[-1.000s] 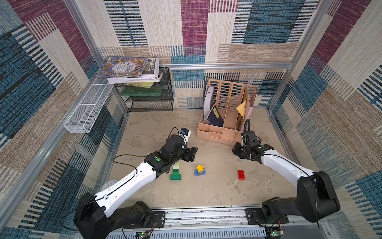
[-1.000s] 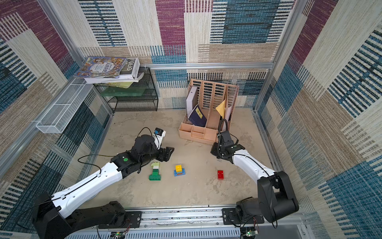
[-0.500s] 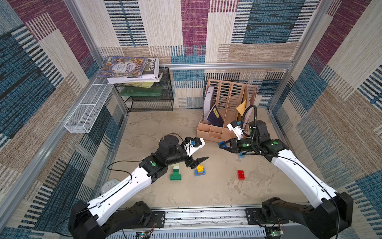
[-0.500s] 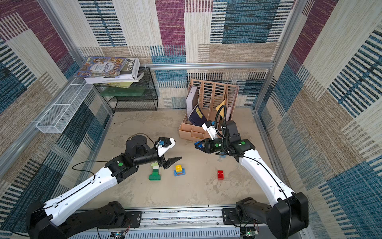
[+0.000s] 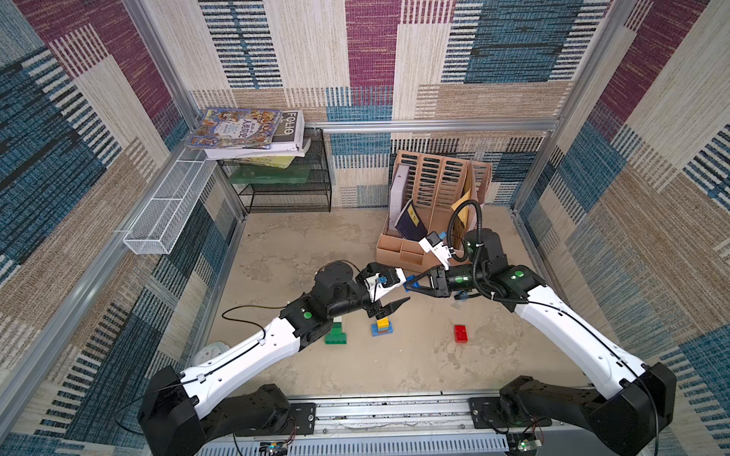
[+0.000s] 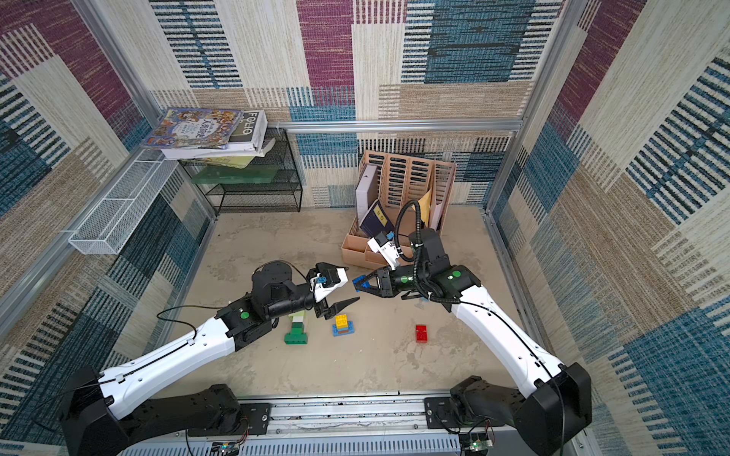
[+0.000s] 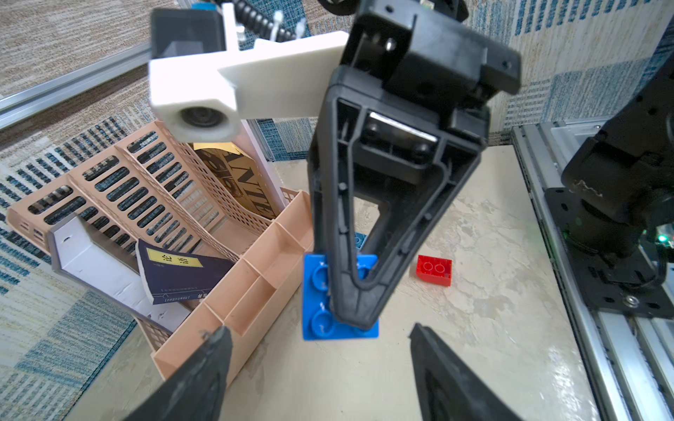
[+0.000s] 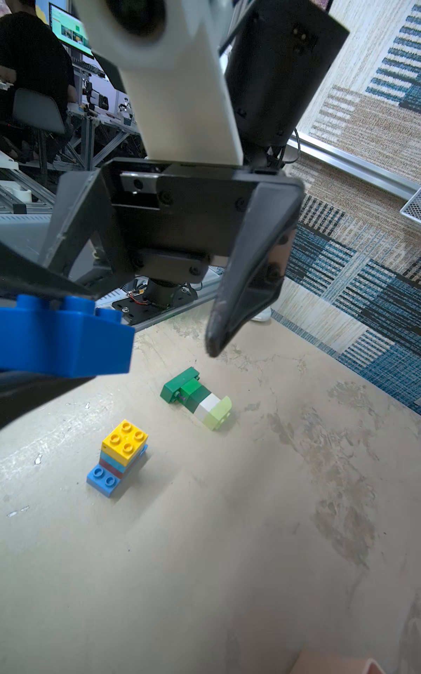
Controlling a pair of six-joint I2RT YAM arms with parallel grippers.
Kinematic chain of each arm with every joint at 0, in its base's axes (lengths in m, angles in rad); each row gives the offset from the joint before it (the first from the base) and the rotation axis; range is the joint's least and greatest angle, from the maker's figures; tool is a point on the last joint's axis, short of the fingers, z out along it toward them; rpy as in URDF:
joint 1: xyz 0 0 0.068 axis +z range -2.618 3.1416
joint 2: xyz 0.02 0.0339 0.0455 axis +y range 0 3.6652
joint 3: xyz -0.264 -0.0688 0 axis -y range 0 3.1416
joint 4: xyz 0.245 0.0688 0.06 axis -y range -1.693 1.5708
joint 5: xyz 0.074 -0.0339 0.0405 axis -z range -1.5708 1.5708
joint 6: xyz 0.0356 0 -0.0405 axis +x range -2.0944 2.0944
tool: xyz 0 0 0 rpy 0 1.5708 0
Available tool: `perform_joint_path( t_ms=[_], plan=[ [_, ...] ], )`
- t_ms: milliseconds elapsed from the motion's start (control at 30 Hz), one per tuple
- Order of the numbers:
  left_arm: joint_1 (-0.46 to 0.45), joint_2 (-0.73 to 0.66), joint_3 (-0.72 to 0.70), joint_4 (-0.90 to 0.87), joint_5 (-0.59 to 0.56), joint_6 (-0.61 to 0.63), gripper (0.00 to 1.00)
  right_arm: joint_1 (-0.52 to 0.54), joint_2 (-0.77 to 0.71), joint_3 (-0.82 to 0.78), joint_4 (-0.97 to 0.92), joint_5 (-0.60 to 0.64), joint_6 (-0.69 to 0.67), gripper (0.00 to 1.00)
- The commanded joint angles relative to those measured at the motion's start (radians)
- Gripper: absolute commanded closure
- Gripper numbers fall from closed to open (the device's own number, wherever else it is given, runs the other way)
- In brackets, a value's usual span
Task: Assemble the number 1 with lego
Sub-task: Pick up the lego brick from the center of the board.
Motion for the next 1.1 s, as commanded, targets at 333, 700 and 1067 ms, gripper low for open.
perform_joint_path(
  t_ms=[333,700,1067],
  plan=[
    [-0.016,0.012,0.016,0.007,-0.029,0.055,0.48,0.03,0.009,-0.03,0.117,0.007,0.072,0.89],
    [-0.029,0.033,0.038,-0.028,-0.1,0.1,0.64,0.031,0.007,-0.055,0.143,0.002,0.096,0.87],
    [0.0,-0.052,0.039,-0.354,-0.084,0.151,0.82,-0.177,-0.091,-0.127,0.027,0.165,0.063,0.25]
  ],
)
